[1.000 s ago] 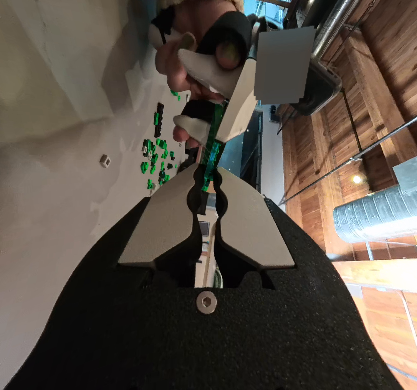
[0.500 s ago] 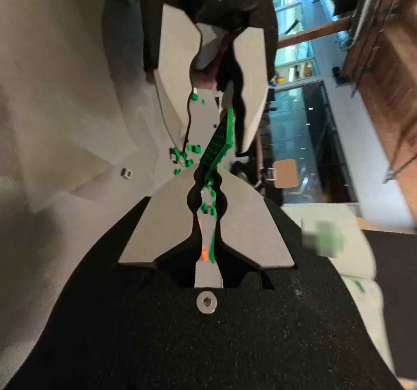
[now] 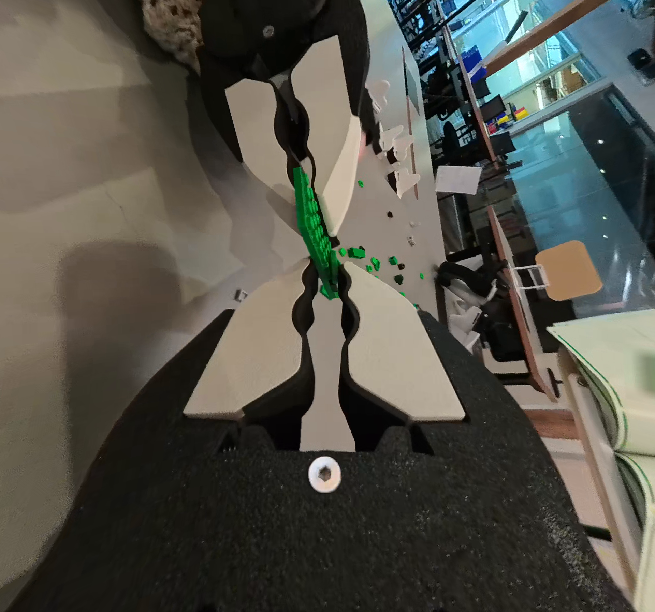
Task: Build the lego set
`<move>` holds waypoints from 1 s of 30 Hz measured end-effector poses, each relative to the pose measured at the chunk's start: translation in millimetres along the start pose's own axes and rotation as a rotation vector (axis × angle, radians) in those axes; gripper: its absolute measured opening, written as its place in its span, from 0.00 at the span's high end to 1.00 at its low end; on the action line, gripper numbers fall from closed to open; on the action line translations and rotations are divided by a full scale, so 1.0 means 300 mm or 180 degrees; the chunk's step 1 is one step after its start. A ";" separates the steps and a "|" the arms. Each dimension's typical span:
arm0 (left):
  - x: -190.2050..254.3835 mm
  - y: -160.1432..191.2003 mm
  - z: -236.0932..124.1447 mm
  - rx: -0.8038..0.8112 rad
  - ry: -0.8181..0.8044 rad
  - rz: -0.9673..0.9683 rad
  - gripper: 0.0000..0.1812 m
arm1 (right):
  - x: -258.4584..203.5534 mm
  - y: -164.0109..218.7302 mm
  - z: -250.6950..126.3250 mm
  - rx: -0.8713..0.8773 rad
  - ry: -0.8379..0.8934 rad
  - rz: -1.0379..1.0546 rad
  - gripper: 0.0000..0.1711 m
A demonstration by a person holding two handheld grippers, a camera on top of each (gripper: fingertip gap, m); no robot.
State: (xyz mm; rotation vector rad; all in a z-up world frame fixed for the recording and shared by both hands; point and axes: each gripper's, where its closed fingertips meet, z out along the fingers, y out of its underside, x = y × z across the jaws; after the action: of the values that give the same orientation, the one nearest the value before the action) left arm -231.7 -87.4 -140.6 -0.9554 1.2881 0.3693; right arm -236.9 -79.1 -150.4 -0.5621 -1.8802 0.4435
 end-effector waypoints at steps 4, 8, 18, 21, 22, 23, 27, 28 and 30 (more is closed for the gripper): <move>0.008 -0.004 0.000 0.0036 0.0066 -0.0092 0.98 | -0.011 -0.002 -0.005 0.0019 -0.0083 -0.0042 0.94; 0.007 0.001 0.000 0.0011 0.0069 -0.0109 0.98 | -0.006 0.002 -0.004 -0.0100 0.0037 -0.0263 0.95; 0.015 -0.002 -0.003 0.0044 0.0082 -0.0054 0.98 | -0.011 0.003 0.000 -0.0199 0.0102 -0.0617 0.96; 0.024 -0.003 -0.003 0.0058 0.0106 0.0006 0.98 | -0.019 0.007 0.002 -0.0212 0.0093 -0.0722 0.96; 0.023 -0.003 -0.003 0.0061 0.0111 -0.0010 0.98 | -0.019 0.007 0.003 -0.0203 0.0090 -0.0692 0.96; 0.025 -0.003 -0.003 0.0072 0.0124 -0.0023 0.98 | -0.022 0.008 0.003 -0.0201 0.0076 -0.0690 0.96; 0.041 -0.002 -0.003 0.0075 0.0173 0.0062 0.97 | -0.038 0.016 0.005 -0.0312 -0.0064 -0.0618 0.97; 0.038 -0.002 -0.003 0.0071 0.0158 0.0065 0.97 | -0.034 0.015 0.005 -0.0287 -0.0025 -0.0636 0.96; 0.026 0.001 -0.003 0.0044 0.0090 0.0073 0.98 | -0.016 0.010 0.009 -0.0190 0.0109 -0.0516 0.96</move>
State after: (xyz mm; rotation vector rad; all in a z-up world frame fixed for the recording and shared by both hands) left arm -230.1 -90.0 -147.7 -0.9378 1.3265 0.3654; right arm -237.3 -79.6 -156.7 -0.4498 -1.8942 0.2708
